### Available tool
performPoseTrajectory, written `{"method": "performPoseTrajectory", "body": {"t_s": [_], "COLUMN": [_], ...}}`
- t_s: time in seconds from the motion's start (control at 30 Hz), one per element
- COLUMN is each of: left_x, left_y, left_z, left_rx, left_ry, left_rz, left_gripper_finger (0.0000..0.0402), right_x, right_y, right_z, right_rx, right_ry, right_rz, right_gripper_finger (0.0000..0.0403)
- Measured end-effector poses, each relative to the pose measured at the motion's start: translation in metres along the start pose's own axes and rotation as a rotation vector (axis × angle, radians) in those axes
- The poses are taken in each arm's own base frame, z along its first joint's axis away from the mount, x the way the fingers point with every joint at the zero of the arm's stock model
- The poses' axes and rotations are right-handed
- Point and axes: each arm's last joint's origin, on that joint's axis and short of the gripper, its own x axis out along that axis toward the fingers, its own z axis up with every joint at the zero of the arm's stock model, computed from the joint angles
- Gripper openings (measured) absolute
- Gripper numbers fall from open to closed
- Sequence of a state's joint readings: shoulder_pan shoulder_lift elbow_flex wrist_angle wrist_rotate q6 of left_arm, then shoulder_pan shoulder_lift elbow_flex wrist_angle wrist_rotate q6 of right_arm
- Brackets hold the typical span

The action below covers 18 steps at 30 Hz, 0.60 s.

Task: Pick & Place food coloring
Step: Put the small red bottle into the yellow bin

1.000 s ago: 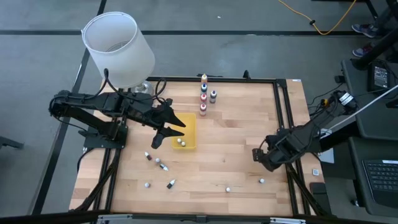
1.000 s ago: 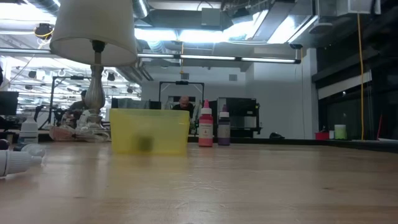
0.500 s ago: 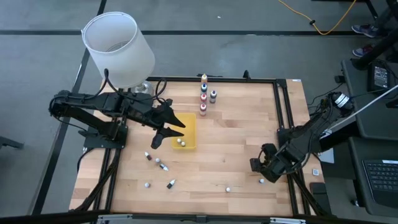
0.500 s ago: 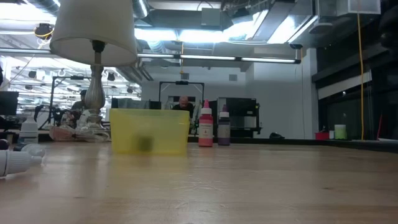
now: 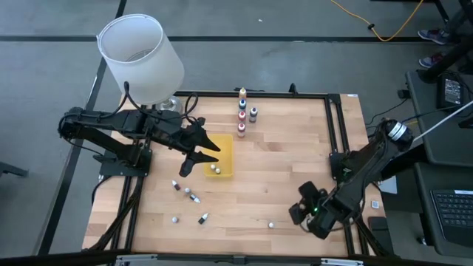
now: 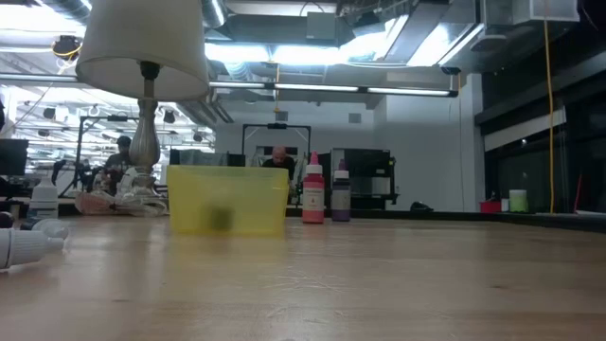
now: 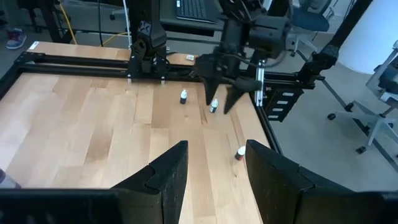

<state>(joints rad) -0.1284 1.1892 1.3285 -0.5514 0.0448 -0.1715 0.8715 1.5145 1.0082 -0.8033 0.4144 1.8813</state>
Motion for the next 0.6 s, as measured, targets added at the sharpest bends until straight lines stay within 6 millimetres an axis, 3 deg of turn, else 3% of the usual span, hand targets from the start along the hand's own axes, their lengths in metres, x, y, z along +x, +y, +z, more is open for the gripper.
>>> {"method": "performPoseTrajectory", "body": {"t_s": [0.3,0.6], "left_x": [0.000,0.000], "left_y": [0.000,0.000], "left_z": [0.000,-0.001], "left_rx": [0.000,0.002], "left_ry": [0.000,0.007], "left_rz": [0.000,0.001], "left_gripper_finger": [0.0157,0.0157], "right_x": [0.031,0.059], "right_y": [0.037,0.059], "right_z": [-0.030,-0.056], "right_rx": [-0.213,-0.479], "right_ry": [-0.006,-0.035], "right_rz": [0.038,0.001], "right_gripper_finger": [0.0291,0.0291]}}
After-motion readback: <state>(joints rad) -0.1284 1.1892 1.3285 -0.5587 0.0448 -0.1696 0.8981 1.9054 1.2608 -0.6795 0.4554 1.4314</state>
